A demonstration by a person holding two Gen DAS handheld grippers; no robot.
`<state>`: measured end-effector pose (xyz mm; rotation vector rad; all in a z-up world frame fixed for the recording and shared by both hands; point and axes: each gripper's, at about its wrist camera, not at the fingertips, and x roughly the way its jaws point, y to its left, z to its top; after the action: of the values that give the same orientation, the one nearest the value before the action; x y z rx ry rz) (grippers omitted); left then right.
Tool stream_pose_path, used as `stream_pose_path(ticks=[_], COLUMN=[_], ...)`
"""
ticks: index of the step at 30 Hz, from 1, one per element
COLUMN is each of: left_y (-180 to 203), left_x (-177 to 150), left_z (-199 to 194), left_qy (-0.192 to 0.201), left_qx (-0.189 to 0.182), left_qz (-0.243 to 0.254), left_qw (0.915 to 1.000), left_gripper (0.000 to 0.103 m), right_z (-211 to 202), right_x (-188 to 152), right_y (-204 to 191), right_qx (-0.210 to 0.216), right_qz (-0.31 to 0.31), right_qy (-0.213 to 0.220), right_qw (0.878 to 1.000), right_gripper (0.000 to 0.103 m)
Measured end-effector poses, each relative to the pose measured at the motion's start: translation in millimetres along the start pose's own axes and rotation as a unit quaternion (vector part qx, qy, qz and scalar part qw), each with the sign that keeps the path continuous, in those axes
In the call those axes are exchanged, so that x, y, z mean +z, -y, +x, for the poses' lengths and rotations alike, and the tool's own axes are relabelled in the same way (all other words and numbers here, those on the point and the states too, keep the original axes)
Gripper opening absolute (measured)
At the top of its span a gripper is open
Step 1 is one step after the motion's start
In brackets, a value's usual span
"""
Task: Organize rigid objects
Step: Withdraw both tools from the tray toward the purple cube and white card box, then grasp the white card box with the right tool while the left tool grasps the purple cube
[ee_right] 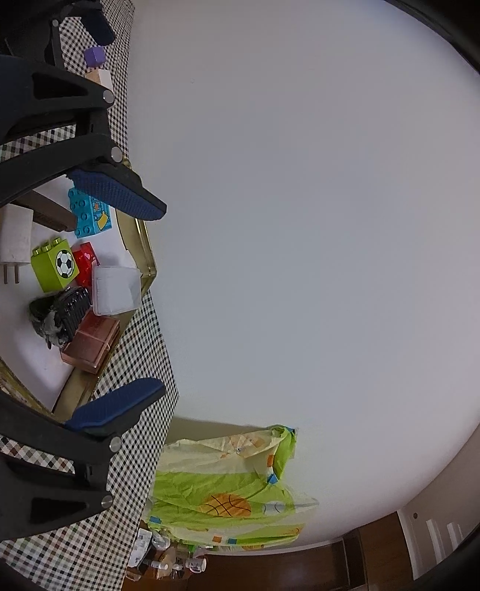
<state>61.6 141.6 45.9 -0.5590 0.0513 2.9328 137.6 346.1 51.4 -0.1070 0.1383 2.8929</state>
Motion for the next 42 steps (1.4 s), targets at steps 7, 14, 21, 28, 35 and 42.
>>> stream_pose_path(ticks=[7, 14, 21, 28, 35, 42], left_y=[-8.0, -50.6, -88.9, -123.2, -151.8, -197.6], left_x=[1.4, 4.2, 3.7, 1.1, -0.5, -2.0], left_z=[2.0, 12.7, 26.2, 43.3, 57.3, 68.2], left_qy=[-0.001, -0.015, -0.039, -0.076, -0.096, -0.118], left_qx=[0.011, 0.043, 0.072, 0.091, 0.115, 0.176], left_qz=[0.012, -0.02, -0.056, -0.1, -0.122, -0.135], left_qw=[0.9999, 0.9988, 0.9951, 0.9879, 0.9812, 0.9679], left_gripper=[0.102, 0.102, 0.102, 0.102, 0.102, 0.102], right_z=[-2.6, 5.9, 5.2, 18.6, 39.5, 62.0], right_x=[-2.3, -5.1, -7.7, -14.4, -21.4, -27.9], right_y=[-15.1, -46.2, -78.0, -111.1, -145.5, -179.6], right_qx=[0.008, 0.024, 0.046, 0.082, 0.115, 0.161], right_qz=[0.004, 0.0, -0.017, -0.02, -0.036, -0.059], right_qy=[-0.01, -0.023, -0.016, -0.047, -0.085, -0.126], right_qw=[1.0, 0.999, 0.999, 0.995, 0.989, 0.977], right_gripper=[0.089, 0.089, 0.089, 0.089, 0.089, 0.089])
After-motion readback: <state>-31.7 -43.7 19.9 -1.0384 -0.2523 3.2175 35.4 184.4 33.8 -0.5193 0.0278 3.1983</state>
